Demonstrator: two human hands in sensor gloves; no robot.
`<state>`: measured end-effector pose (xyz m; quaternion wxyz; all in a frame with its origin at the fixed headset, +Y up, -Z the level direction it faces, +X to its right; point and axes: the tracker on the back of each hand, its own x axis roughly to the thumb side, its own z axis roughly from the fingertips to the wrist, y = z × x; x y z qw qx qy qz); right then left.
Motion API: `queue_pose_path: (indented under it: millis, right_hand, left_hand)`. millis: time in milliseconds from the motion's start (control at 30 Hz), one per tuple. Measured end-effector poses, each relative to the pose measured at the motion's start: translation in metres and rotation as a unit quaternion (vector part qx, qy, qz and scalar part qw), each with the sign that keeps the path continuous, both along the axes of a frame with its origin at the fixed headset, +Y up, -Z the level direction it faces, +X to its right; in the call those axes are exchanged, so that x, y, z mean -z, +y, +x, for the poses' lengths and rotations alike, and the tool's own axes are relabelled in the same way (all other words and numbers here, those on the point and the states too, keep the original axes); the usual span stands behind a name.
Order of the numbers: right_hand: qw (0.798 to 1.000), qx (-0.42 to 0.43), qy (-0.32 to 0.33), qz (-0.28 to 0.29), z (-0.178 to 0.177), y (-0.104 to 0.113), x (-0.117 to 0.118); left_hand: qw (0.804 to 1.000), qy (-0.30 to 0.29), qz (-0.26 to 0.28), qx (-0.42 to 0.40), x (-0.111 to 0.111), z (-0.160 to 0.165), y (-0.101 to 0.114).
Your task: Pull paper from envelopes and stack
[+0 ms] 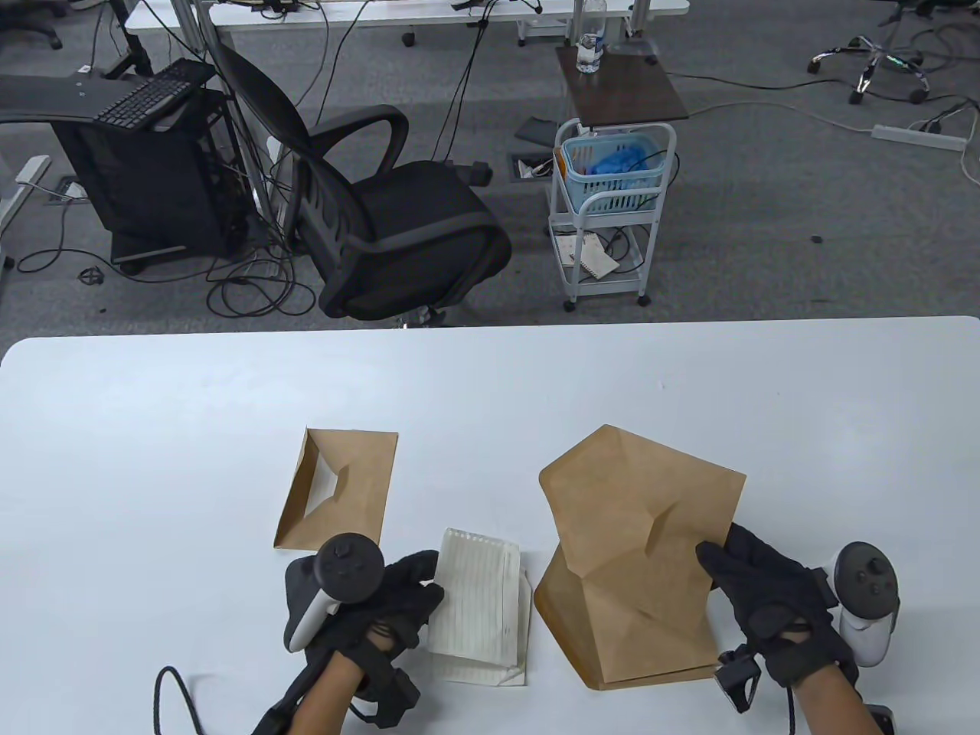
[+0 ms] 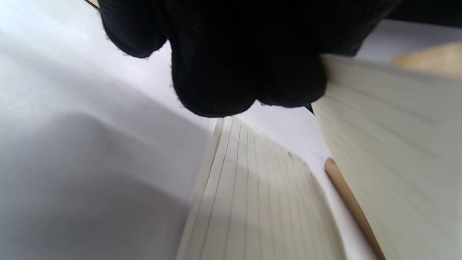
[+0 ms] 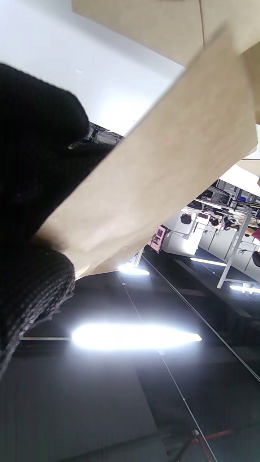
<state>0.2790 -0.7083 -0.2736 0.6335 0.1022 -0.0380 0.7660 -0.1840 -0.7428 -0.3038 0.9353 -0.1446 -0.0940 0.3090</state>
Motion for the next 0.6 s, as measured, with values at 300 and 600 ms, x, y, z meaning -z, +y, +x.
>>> queue_pose_path:
  millis: [300, 600]
  right_hand:
    - [1.0, -0.006, 0.007, 0.0, -0.004, 0.0, -0.001]
    - [1.0, -0.012, 0.003, -0.003, -0.005, -0.001, 0.0]
  left_hand:
    - [0.978, -0.041, 0.08, 0.19, -0.008, 0.03, -0.003]
    - [0.938, -0.091, 0.065, 0.327, -0.014, 0.056, -0.018]
